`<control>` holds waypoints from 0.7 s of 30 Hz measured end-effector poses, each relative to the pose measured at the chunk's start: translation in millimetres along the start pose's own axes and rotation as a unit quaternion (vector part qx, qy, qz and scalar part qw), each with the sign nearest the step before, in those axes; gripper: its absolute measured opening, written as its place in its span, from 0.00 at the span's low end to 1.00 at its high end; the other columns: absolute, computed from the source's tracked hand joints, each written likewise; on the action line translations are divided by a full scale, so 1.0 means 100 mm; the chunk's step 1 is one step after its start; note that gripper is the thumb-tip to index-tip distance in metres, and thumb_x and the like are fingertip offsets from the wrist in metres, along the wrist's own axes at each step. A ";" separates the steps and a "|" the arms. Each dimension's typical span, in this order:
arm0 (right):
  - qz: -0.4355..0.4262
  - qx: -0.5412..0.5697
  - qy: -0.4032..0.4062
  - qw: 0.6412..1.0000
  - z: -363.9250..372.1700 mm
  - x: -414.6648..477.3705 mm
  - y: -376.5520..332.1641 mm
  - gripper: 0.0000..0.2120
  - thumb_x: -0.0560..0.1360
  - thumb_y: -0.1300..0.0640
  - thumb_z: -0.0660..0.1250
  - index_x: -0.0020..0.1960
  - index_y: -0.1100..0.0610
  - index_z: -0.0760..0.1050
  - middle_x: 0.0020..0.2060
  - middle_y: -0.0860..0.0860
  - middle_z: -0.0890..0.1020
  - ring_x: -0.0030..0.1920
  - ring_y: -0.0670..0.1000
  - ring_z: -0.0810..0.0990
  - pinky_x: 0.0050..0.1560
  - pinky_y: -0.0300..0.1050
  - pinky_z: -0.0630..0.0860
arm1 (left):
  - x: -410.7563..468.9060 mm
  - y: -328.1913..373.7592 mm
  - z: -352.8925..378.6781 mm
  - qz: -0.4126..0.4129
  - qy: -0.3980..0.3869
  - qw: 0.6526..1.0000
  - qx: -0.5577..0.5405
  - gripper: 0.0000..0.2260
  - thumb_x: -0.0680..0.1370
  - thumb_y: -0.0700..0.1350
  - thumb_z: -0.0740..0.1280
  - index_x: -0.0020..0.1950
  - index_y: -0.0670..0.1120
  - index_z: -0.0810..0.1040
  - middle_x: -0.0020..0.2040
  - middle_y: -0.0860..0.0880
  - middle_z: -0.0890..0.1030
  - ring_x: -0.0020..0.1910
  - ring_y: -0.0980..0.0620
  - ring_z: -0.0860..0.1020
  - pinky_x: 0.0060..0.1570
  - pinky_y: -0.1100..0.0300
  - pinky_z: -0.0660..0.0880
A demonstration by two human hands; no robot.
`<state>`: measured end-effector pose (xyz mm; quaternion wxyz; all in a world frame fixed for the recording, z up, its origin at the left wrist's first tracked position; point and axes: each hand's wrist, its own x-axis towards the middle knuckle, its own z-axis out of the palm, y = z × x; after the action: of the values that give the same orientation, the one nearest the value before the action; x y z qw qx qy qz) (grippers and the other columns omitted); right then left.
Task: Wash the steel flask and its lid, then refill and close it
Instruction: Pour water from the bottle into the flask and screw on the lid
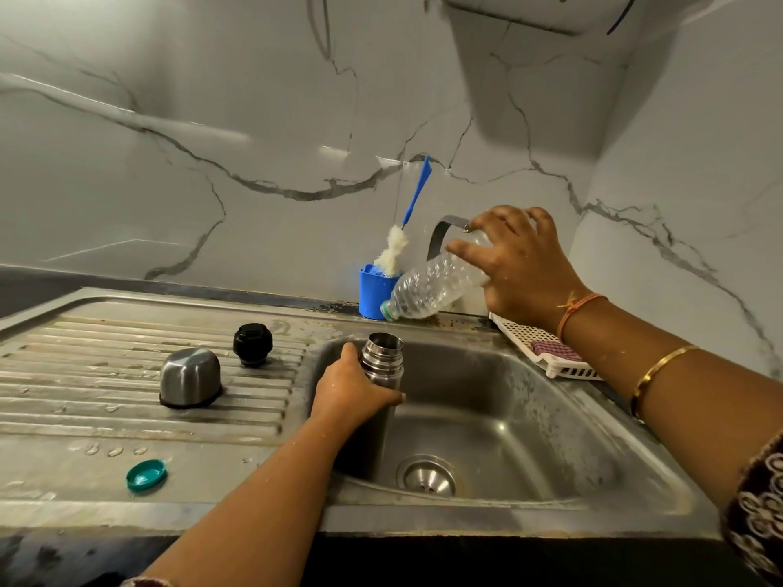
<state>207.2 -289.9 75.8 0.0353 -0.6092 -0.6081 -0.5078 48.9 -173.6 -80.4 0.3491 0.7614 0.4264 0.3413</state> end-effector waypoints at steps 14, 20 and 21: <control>0.237 0.106 -0.291 0.921 0.02 -0.30 -0.20 0.31 0.71 0.42 0.66 0.72 0.47 0.62 0.64 0.53 0.73 0.63 0.58 0.71 0.62 0.55 0.65 | -0.04 0.04 -0.05 0.018 0.016 0.999 -0.032 0.30 0.63 0.53 0.79 0.58 0.51 0.68 0.48 0.56 0.75 0.48 0.55 0.74 0.50 0.58 0.73; 0.418 0.412 -0.260 0.767 0.13 -0.67 -0.47 0.17 0.70 0.41 0.70 0.46 0.53 0.74 0.42 0.50 0.80 0.43 0.52 0.79 0.46 0.46 0.77 | -0.11 0.13 -0.11 0.038 0.066 0.992 -0.096 0.25 0.63 0.54 0.79 0.53 0.53 0.69 0.44 0.58 0.75 0.45 0.56 0.75 0.46 0.59 0.71; 0.436 0.431 -0.248 0.750 0.15 -0.71 -0.52 0.15 0.70 0.41 0.70 0.43 0.52 0.73 0.39 0.49 0.79 0.42 0.52 0.79 0.45 0.46 0.76 | -0.12 0.15 -0.12 0.043 0.072 0.990 -0.117 0.25 0.64 0.53 0.79 0.53 0.54 0.69 0.44 0.59 0.75 0.45 0.56 0.75 0.46 0.60 0.71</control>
<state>193.9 -316.3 -8.1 0.3599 -0.8326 -0.4184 0.0477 40.6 -187.2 -64.0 0.3890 0.7064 0.3749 0.4573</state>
